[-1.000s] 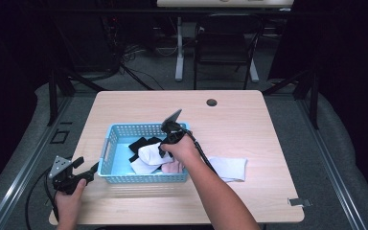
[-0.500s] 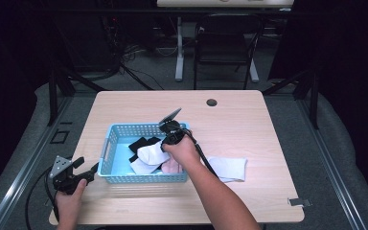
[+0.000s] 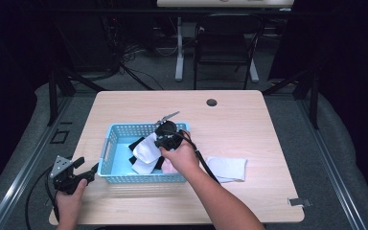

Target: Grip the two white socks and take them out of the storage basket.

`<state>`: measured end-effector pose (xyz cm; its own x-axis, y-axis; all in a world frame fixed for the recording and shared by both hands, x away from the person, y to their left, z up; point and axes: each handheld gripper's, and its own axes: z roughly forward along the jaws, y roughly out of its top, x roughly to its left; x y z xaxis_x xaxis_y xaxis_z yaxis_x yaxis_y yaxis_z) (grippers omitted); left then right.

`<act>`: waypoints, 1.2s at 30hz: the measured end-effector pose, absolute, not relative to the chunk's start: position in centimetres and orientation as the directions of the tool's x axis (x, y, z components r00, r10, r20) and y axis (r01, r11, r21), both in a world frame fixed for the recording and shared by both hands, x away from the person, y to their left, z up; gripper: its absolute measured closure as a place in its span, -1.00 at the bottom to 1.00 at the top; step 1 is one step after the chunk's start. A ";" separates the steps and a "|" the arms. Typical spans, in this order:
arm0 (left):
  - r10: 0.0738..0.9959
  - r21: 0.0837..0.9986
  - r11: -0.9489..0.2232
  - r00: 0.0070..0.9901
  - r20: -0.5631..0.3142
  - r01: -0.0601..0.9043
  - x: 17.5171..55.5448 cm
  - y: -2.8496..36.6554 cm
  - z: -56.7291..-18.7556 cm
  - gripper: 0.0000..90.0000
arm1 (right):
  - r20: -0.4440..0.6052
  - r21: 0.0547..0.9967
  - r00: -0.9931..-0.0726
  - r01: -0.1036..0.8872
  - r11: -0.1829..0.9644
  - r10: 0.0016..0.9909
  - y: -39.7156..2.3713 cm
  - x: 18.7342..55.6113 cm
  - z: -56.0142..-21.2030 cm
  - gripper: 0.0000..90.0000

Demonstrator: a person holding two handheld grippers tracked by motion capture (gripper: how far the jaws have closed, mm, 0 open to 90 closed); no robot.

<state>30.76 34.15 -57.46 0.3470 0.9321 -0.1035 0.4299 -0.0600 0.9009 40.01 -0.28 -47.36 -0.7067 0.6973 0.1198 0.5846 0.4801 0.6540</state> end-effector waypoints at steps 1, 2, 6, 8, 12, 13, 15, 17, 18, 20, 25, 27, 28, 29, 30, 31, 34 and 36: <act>0.932 0.901 -0.059 0.347 -0.104 0.430 30.8 34.2 -57.5 -0.45 | 0.110 0.674 -0.714 0.565 0.476 0.691 -0.2 39.6 -47.1 0.94; 0.932 0.901 -0.059 0.348 -0.105 0.430 30.8 34.2 -57.5 -0.45 | 0.092 0.686 -0.724 0.544 0.484 0.683 -0.2 39.3 -46.9 0.94; 0.932 0.901 -0.059 0.347 -0.105 0.430 30.8 34.2 -57.5 -0.45 | 0.073 0.735 -0.752 0.485 0.474 0.655 -0.2 38.2 -46.4 0.94; 0.932 0.901 -0.060 0.347 -0.103 0.429 30.8 34.2 -57.5 -0.45 | 0.059 0.752 -0.757 0.463 0.469 0.651 -0.2 37.8 -46.4 0.94; 0.932 0.901 -0.059 0.347 -0.105 0.430 30.7 34.2 -57.4 -0.45 | 0.035 0.784 -0.767 0.419 0.458 0.640 -0.4 37.3 -46.3 0.94; 0.932 0.901 -0.059 0.347 -0.104 0.430 30.8 34.2 -57.5 -0.45 | 0.021 0.793 -0.770 0.401 0.458 0.637 -0.5 37.1 -46.2 0.94; 0.932 0.901 -0.060 0.347 -0.103 0.430 30.8 34.2 -57.5 -0.45 | -0.011 0.810 -0.775 0.363 0.460 0.632 -0.7 36.7 -45.9 0.94; 0.933 0.901 -0.061 0.346 -0.103 0.430 30.8 34.1 -57.5 -0.45 | -0.032 0.825 -0.774 0.337 0.454 0.632 -0.9 36.3 -45.6 0.94; 0.933 0.901 -0.061 0.346 -0.103 0.430 30.8 34.1 -57.5 -0.45 | -0.040 0.830 -0.777 0.324 0.454 0.628 -1.0 36.1 -45.5 0.94; 0.933 0.901 -0.061 0.346 -0.102 0.430 30.8 34.2 -57.5 -0.45 | -0.062 0.840 -0.775 0.299 0.453 0.629 -1.1 35.6 -45.2 0.94; 0.933 0.900 -0.062 0.346 -0.102 0.431 30.8 34.1 -57.5 -0.45 | -0.071 0.862 -0.781 0.265 0.433 0.620 -1.7 34.6 -44.1 0.94; 0.933 0.900 -0.062 0.346 -0.101 0.431 30.8 34.1 -57.5 -0.45 | -0.065 0.874 -0.780 0.256 0.412 0.622 -2.1 34.2 -43.7 0.94; 0.933 0.900 -0.062 0.346 -0.101 0.431 30.8 34.1 -57.5 -0.45 | -0.056 0.881 -0.781 0.255 0.399 0.622 -2.3 34.1 -43.5 0.94; 0.933 0.900 -0.061 0.345 -0.102 0.431 30.7 34.1 -57.5 -0.45 | -0.052 0.886 -0.780 0.252 0.389 0.624 -2.5 33.9 -43.2 0.94; 0.933 0.900 -0.061 0.344 -0.102 0.431 30.7 34.1 -57.5 -0.45 | -0.046 0.893 -0.778 0.248 0.375 0.626 -2.7 33.7 -43.0 0.94; 0.933 0.900 -0.060 0.344 -0.102 0.431 30.7 34.1 -57.5 -0.45 | -0.037 0.897 -0.779 0.251 0.365 0.626 -3.0 33.6 -42.8 0.94; 0.934 0.899 -0.061 0.343 -0.102 0.434 30.8 34.2 -57.5 -0.45 | -0.035 0.909 -0.775 0.238 0.342 0.631 -3.9 33.1 -42.2 0.94; 0.934 0.898 -0.063 0.343 -0.101 0.436 30.8 34.2 -57.5 -0.45 | -0.038 0.917 -0.768 0.228 0.328 0.640 -4.7 32.7 -41.7 0.94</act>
<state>30.76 34.16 -57.51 0.3431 0.9339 -0.1008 0.4361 -0.0633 0.8977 32.72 -4.67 -41.75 -0.7676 0.6398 -0.0383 0.2276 0.3279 0.9169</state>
